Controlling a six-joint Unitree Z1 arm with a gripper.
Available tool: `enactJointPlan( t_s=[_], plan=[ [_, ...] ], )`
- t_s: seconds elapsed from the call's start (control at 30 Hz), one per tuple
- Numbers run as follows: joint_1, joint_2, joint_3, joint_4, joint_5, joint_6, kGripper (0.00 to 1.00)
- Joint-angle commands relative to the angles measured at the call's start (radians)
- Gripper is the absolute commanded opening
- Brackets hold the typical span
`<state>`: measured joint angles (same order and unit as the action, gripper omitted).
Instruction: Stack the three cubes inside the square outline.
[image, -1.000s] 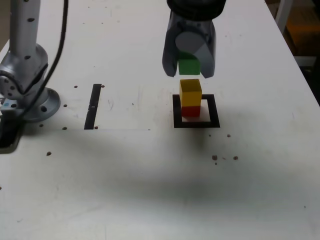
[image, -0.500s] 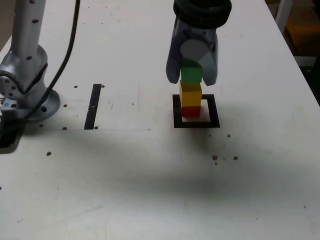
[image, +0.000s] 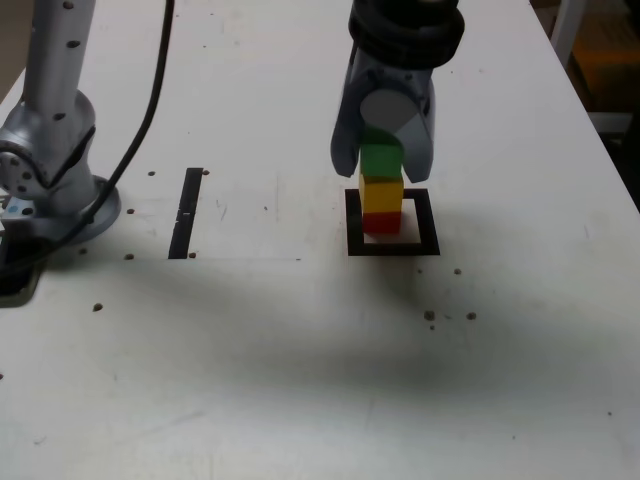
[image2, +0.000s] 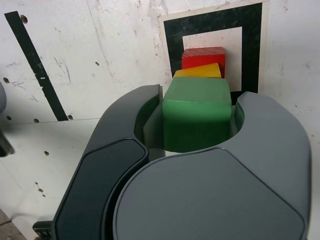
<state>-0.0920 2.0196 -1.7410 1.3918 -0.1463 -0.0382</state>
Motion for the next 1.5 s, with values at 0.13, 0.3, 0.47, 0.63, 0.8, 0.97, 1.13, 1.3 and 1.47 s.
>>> enactJointPlan(
  t_s=[0.13,0.3,0.47,0.63,0.8,0.97,1.13,1.3,1.47],
  plan=[
    [0.001,0.002,-0.007,0.003,0.002,0.004,0.62],
    [0.001,0.002,-0.011,0.004,0.006,0.004,0.66],
    [0.001,-0.002,-0.014,0.006,0.017,0.004,0.68],
    [0.002,-0.038,-0.047,0.03,0.074,-0.002,0.69],
    [0.019,-0.111,-0.036,0.056,0.133,-0.015,0.69],
    [0.068,-0.181,0.081,0.059,0.133,-0.02,0.69],
    [0.124,-0.255,0.345,-0.016,0.067,-0.039,0.69],
    [0.137,-0.278,0.514,-0.122,-0.007,-0.041,0.7],
    [0.137,-0.282,0.638,-0.207,-0.083,-0.027,0.7]
  ],
)
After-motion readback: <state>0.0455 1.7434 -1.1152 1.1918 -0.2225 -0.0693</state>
